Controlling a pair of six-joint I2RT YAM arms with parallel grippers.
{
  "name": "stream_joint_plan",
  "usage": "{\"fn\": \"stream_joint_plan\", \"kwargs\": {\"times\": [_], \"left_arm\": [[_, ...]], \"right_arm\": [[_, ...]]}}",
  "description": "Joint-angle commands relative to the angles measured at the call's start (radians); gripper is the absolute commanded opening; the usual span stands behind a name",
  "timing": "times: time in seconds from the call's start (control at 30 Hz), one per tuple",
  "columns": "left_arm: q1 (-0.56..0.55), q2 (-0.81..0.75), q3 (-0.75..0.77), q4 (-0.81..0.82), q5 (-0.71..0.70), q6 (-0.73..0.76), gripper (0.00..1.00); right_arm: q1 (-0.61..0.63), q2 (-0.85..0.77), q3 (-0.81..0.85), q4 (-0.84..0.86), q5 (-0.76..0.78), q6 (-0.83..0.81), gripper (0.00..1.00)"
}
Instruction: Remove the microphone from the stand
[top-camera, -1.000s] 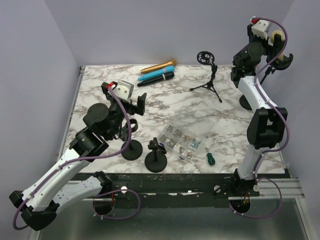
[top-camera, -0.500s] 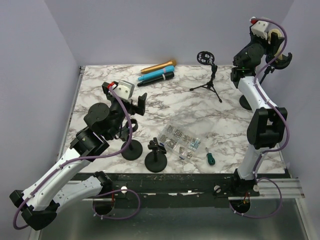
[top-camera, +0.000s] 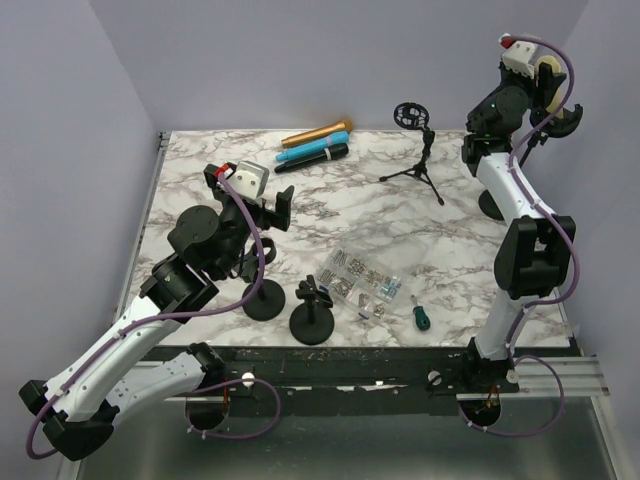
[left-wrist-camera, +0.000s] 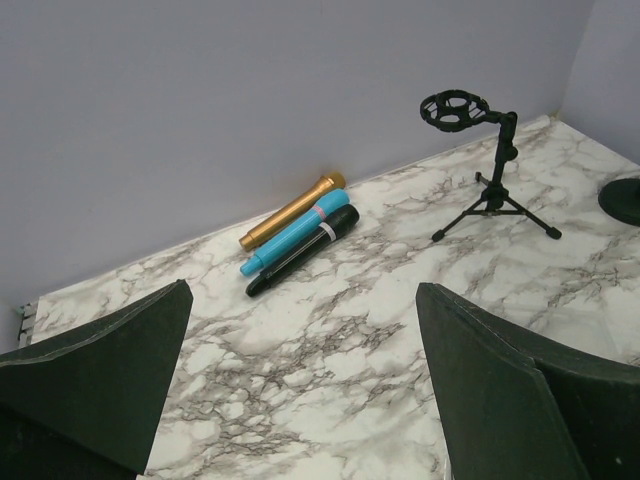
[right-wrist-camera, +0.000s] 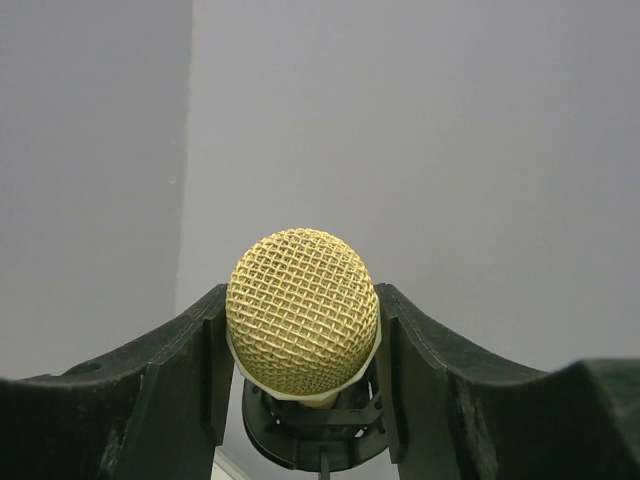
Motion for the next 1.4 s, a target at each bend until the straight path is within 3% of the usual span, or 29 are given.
{"fn": "stream_joint_plan", "kwargs": {"times": [0.0, 0.5, 0.67, 0.8, 0.9, 0.97, 1.03, 1.2, 1.37], "left_arm": [[-0.007, 0.005, -0.009, 0.026, 0.02, 0.002, 0.98], [-0.007, 0.006, -0.006, 0.02, 0.028, -0.004, 0.98], [-0.007, 0.001, -0.005, 0.02, 0.024, -0.001, 0.98], [-0.007, -0.001, -0.007, 0.022, 0.018, 0.002, 0.98], [-0.007, 0.003, -0.006, 0.022, 0.019, 0.002, 0.98], [-0.007, 0.006, -0.006, 0.021, 0.02, 0.001, 0.99], [-0.008, 0.007, -0.006, 0.022, 0.018, 0.002, 0.99], [-0.007, 0.006, -0.007, 0.023, 0.015, 0.004, 0.99], [-0.007, 0.017, -0.006, 0.022, 0.014, 0.005, 0.99]], "right_arm": [[-0.007, -0.063, 0.04, -0.029, -0.027, 0.021, 0.26], [0.043, -0.181, 0.058, -0.092, -0.021, 0.024, 0.11], [0.141, -0.219, 0.08, -0.064, 0.004, -0.034, 0.01], [0.255, -0.277, 0.06, -0.092, 0.033, 0.026, 0.01], [0.327, -0.341, 0.048, -0.208, 0.091, 0.25, 0.01], [0.336, -0.397, 0.052, -0.468, 0.109, 0.583, 0.01], [0.336, -0.454, 0.02, -0.64, 0.003, 0.877, 0.01], [0.337, -0.563, -0.206, -0.651, -0.329, 1.309, 0.01], [0.336, -0.513, -0.273, -0.684, -0.607, 1.639, 0.01]]}}
